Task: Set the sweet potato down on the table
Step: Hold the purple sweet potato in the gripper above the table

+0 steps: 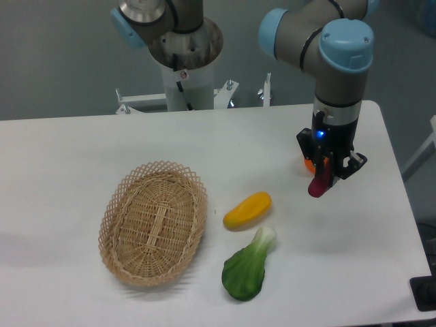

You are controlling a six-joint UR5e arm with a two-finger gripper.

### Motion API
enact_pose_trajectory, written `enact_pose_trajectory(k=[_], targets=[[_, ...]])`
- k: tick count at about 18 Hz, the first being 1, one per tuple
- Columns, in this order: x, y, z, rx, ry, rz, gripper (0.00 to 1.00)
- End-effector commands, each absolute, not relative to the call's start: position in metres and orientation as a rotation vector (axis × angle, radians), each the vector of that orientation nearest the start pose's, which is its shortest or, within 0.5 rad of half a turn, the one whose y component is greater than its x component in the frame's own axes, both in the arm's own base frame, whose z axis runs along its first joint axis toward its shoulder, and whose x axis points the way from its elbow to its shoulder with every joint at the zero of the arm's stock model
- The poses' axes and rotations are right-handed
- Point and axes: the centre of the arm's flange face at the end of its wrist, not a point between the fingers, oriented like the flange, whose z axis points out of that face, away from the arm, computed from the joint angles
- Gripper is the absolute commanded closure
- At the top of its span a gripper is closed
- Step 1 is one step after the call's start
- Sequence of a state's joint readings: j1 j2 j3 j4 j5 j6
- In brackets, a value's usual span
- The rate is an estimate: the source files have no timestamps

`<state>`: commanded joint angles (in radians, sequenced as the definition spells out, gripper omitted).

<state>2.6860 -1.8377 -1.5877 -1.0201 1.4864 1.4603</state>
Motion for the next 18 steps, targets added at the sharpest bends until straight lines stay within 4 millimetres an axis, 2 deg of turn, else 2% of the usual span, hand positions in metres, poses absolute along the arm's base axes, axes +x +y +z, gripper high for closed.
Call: enact_pose_trajectory(k=[4, 12, 18], targets=[[-0.487, 0.396, 0.394, -2.920, 0.526, 0.350, 0.86], [-0.484, 0.394, 0.376, -2.930, 0.542, 0.325, 0.86], [-0.481, 0.392, 0.329, -2.917, 0.543, 0.399, 0.86]])
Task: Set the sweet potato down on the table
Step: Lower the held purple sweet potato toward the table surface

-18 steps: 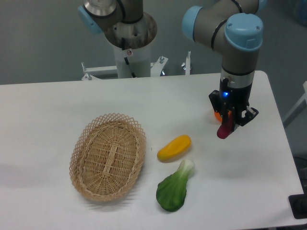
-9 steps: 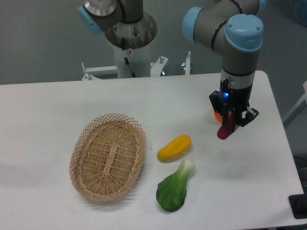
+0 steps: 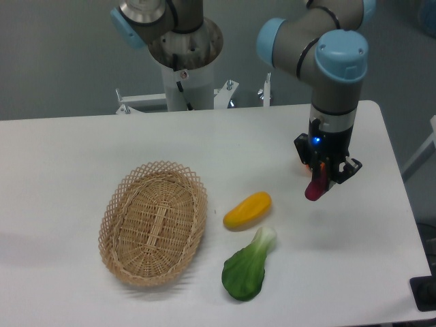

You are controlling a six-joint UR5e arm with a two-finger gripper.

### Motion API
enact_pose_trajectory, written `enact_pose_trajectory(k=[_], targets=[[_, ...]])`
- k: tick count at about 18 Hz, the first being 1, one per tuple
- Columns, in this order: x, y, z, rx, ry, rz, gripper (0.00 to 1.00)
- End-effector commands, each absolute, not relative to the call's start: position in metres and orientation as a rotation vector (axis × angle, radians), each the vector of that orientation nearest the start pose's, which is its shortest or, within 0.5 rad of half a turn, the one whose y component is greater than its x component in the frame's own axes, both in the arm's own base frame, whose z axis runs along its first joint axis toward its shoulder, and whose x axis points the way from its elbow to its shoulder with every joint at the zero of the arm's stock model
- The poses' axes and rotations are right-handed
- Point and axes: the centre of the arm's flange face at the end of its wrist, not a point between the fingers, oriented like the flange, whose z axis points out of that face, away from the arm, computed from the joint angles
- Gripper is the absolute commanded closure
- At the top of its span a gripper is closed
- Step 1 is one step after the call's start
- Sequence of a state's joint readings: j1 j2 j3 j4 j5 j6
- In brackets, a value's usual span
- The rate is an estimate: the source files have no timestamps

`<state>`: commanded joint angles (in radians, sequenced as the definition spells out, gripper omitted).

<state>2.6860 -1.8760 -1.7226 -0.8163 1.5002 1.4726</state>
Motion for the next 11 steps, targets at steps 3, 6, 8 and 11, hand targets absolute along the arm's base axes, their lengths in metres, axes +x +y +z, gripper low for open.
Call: enact_pose_trajectory(k=[3, 6, 8, 11], targets=[[-0.490, 0.393, 0.307, -2.945, 0.539, 0.408, 0.86], [-0.498, 0.398, 0.285, -2.949, 0.522, 0.423, 0.86], [-0.505, 0.402, 0.268, -2.947, 0.489, 0.436, 0.86], [-0.514, 0.406, 0.246, -2.953, 0.384, 0.428, 0.86]])
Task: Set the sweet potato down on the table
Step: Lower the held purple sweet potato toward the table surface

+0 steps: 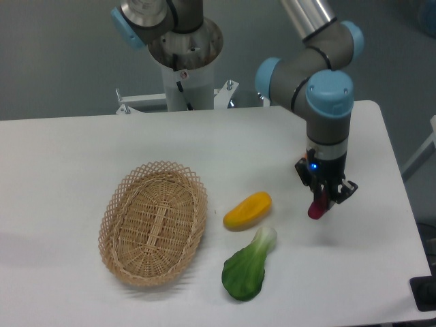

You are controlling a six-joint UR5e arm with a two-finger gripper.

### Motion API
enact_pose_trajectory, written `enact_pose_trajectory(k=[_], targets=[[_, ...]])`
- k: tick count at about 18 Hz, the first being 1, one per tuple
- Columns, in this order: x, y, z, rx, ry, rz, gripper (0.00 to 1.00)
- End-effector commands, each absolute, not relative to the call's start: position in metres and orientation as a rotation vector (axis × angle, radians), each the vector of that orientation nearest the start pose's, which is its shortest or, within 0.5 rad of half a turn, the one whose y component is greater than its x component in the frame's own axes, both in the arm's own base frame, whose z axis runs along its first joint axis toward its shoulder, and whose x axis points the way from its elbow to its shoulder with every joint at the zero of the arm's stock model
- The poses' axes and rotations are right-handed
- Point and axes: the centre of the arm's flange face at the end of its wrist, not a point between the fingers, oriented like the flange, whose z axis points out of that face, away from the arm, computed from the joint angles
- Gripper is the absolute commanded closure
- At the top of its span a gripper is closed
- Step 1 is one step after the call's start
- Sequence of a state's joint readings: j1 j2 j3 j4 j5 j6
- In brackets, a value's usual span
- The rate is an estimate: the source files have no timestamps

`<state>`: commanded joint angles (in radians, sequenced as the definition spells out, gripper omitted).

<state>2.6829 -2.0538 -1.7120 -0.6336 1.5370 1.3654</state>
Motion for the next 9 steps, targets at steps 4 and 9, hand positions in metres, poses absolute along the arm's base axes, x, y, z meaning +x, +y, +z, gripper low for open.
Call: enact_pose_trajectory(k=[4, 9], targets=[[-0.523, 0.412, 0.229, -2.963, 0.259, 0.396, 0.85], [-0.523, 0.413, 0.223, -2.961, 0.196, 0.373, 0.83]])
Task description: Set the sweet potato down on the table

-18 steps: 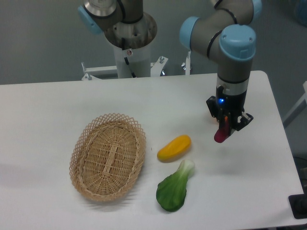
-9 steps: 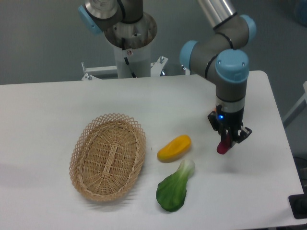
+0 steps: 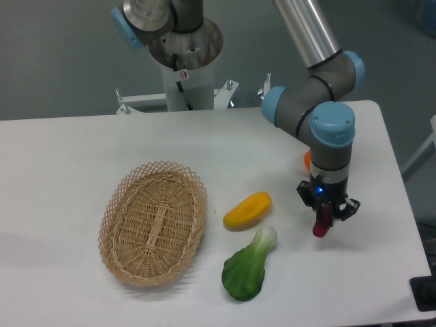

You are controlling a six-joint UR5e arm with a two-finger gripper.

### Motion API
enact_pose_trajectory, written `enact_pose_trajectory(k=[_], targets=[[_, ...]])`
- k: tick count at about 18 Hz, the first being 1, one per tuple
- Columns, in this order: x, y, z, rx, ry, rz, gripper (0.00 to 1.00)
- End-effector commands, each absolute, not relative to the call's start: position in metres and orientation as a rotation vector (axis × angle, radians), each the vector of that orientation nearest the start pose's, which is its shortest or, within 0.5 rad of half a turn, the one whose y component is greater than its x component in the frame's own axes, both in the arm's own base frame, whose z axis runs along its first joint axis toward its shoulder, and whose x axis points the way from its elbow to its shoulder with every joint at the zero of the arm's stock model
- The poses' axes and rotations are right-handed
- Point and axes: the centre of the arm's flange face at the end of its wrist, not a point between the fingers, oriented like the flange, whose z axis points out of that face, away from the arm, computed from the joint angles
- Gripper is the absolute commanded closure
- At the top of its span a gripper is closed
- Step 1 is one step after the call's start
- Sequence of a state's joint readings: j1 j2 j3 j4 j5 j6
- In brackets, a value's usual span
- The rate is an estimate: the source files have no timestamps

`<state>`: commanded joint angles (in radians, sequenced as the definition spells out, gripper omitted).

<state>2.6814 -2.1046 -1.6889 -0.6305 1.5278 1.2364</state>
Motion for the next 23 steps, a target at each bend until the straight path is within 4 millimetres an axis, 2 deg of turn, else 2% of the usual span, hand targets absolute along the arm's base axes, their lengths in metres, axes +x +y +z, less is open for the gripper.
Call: enact_pose_trajectory(k=[2, 3, 4, 5, 6, 10, 13, 16, 19, 21, 23], targets=[[-0.523, 0.413, 0.223, -2.961, 0.191, 0.372, 0.69], [-0.524, 0.413, 0.225, -2.959, 0.184, 0.378, 0.51], [-0.525, 0.414, 0.226, -2.959, 0.182, 0.378, 0.38], [-0.524, 0.414, 0.226, -2.957, 0.184, 0.379, 0.16], [-0.524, 0.414, 0.228, -2.957, 0.184, 0.385, 0.00], [-0.523, 0.424, 0.251, -2.927, 0.098, 0.426, 0.00], [-0.524, 0.444, 0.287, -2.875, -0.010, 0.489, 0.00], [-0.514, 0.453, 0.321, -2.829, 0.020, 0.542, 0.00], [-0.502, 0.450, 0.360, -2.789, 0.038, 0.611, 0.00], [-0.495, 0.442, 0.390, -2.782, 0.079, 0.649, 0.00], [-0.494, 0.432, 0.408, -2.820, 0.183, 0.634, 0.00]])
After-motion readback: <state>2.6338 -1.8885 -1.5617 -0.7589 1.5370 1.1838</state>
